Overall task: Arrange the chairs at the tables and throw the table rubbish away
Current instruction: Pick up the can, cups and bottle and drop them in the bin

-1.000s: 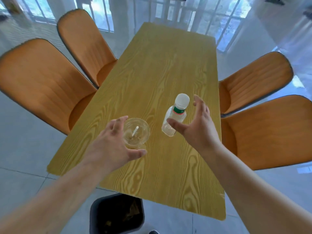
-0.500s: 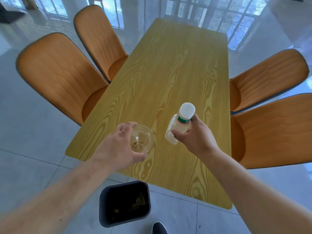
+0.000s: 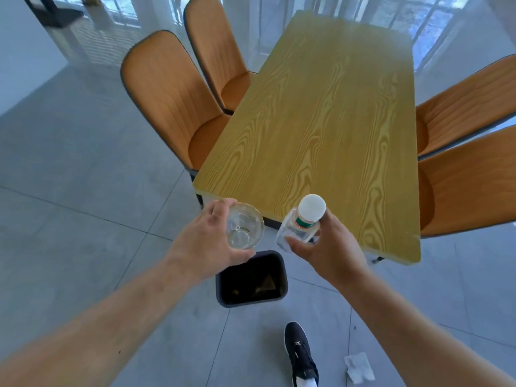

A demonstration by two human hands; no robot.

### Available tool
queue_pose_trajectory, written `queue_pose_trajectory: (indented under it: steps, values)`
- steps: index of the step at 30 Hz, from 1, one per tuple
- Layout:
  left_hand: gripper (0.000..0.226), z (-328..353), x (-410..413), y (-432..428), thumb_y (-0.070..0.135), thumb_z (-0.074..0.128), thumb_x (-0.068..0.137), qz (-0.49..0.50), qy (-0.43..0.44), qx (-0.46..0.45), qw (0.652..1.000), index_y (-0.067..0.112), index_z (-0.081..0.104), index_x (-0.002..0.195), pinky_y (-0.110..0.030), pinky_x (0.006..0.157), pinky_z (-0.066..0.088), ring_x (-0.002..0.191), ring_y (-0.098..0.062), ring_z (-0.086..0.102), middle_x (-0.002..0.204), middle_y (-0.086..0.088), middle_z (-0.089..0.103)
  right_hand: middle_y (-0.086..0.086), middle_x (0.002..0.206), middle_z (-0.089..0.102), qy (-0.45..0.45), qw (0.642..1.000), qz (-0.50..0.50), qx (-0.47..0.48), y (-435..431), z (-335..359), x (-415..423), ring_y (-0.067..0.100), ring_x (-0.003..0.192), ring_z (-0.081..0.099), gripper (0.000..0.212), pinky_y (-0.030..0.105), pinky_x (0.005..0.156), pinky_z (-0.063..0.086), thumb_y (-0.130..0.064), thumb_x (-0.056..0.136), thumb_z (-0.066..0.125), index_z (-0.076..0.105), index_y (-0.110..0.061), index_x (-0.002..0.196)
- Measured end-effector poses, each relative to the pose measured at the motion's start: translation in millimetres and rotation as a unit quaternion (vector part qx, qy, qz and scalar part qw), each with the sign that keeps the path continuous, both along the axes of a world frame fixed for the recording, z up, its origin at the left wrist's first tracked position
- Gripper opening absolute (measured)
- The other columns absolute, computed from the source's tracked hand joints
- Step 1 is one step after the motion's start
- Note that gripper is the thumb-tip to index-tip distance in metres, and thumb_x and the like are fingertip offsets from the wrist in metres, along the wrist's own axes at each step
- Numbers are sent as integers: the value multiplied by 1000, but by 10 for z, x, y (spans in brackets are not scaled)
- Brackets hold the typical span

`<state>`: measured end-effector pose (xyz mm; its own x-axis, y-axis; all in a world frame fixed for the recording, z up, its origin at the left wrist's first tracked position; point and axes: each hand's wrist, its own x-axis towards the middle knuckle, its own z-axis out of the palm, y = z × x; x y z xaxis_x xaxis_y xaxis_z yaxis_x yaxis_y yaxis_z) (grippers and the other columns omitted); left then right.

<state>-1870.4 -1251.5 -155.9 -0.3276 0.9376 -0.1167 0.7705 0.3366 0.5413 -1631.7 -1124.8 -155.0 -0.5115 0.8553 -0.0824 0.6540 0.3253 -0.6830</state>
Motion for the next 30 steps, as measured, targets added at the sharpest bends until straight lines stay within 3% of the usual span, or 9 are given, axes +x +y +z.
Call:
queue_pose_trajectory:
  steps: [4, 8, 12, 17, 20, 25, 30]
  values:
    - [109, 8, -13, -239, 74, 79, 60, 9, 1, 8, 1000, 35, 24, 145, -35, 91, 50, 115, -15, 54, 139, 9, 42, -24, 105, 59, 12, 1000, -2, 17, -201, 21, 6, 5, 93, 60, 59, 29, 75, 47, -60, 74, 77, 45, -49, 123]
    - [107, -194, 62, -375, 71, 83, 59, 23, -15, 20, 999, 37, 27, 144, -36, 89, 49, 117, -14, 53, 136, 10, 43, -22, 110, 61, 21, 999, -25, 2, -246, -202, 24, 6, 95, 61, 62, 31, 76, 48, -62, 72, 76, 42, -54, 123]
    - [106, -830, 101, -507, 72, 81, 56, 50, -14, 11, 999, 39, 30, 142, -33, 84, 44, 112, -12, 52, 133, 11, 45, -31, 104, 58, 0, 1000, -11, -19, -241, -890, -3, -11, 94, 57, 59, 15, 68, 41, -60, 74, 77, 39, -58, 118]
    - [105, -1785, 226, -602, 63, 89, 53, 80, -34, -10, 996, 36, 35, 139, -33, 83, 43, 103, -11, 52, 129, 10, 46, -11, 120, 62, -52, 998, 14, -38, -198, -1911, -5, 14, 99, 60, 70, 38, 76, 50, -62, 74, 77, 43, -37, 130]
    - [108, -2144, 255, -594, 72, 84, 48, 98, -44, -18, 994, 40, 35, 139, -36, 81, 46, 100, -12, 55, 128, 12, 45, -9, 124, 59, -48, 998, 17, -29, -160, -2325, -12, 13, 99, 57, 76, 37, 77, 47, -64, 72, 81, 41, -37, 130]
    - [119, -2353, 244, -531, 91, 72, 44, 97, -35, -34, 994, 44, 29, 144, -37, 85, 43, 120, -17, 50, 140, 12, 44, -2, 132, 57, -93, 994, 47, -37, -204, -2649, -26, 22, 110, 61, 87, 44, 87, 55, -73, 71, 79, 41, -33, 138]
    - [92, -2049, 221, -506, 90, 57, 68, 56, 36, -19, 998, 34, 44, 140, -33, 100, 37, 129, -18, 41, 145, 9, 49, -5, 148, 50, -106, 992, 72, 7, -319, -2308, -18, 20, 135, 44, 81, 39, 100, 43, -80, 85, 53, 38, -33, 149]
